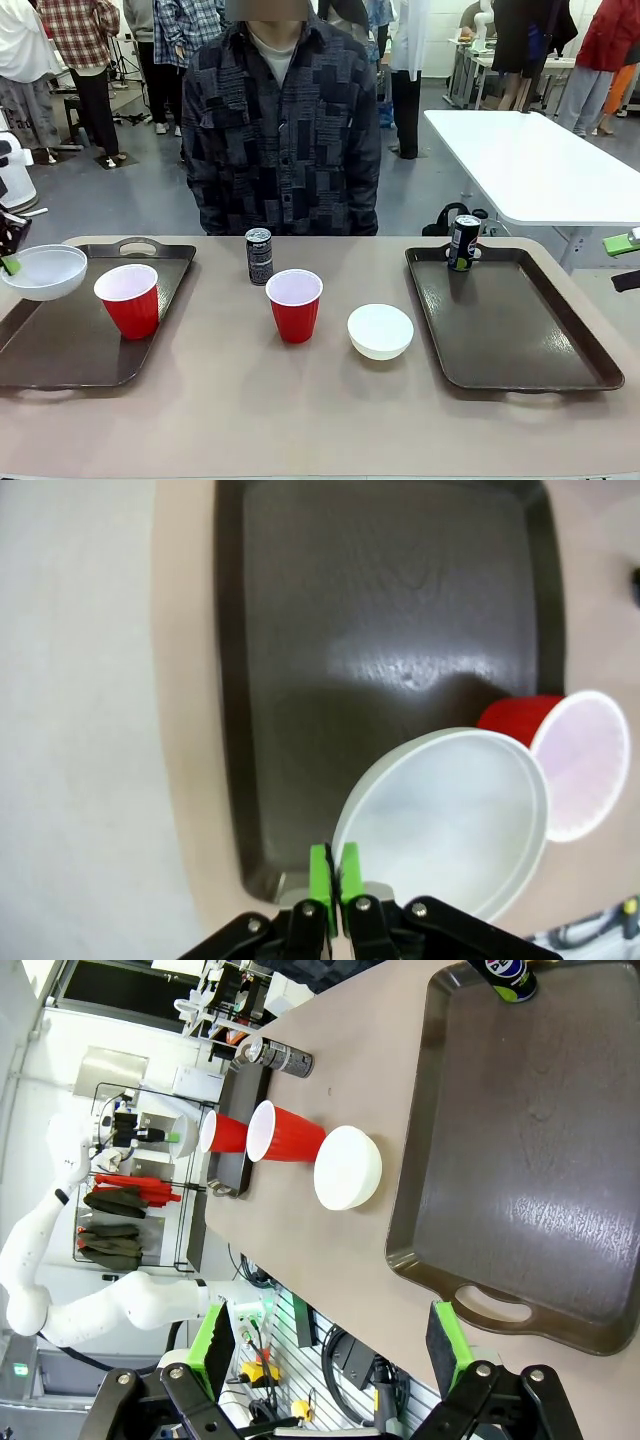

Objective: Prepare tableware on both trays.
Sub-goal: Pick up a Picnic Bowl from the table and place it on a Handle tray.

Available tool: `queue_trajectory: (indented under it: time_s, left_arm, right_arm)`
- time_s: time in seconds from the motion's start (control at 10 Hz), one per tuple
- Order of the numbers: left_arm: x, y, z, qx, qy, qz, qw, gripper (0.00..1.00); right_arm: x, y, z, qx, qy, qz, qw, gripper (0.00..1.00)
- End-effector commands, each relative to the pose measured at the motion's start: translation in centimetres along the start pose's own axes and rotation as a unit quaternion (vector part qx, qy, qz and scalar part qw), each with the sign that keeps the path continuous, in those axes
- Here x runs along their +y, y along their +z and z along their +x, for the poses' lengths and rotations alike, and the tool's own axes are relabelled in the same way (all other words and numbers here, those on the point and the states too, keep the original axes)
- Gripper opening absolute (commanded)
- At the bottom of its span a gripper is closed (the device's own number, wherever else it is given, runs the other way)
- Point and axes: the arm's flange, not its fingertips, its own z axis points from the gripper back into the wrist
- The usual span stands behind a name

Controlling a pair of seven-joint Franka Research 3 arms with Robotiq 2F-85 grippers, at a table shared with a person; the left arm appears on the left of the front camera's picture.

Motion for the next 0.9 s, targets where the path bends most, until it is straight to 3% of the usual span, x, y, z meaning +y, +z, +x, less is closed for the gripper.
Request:
queue_trajectory:
  time_s: [0.0,0.8]
  left_arm:
    - [0.8,-0.1,1.2,-0.006,0.028,0.021,0.999,0.04]
    - [1.0,-6.7,1.5,0.001,0.055,0.057,0.997,0.04]
  right_arm:
    - [-0.1,0.0,0.0,-0.002,0.002,0.009,1.000,1.00]
    - [-0.1,0.0,0.0,-0.002,0.002,0.009,1.000,1.00]
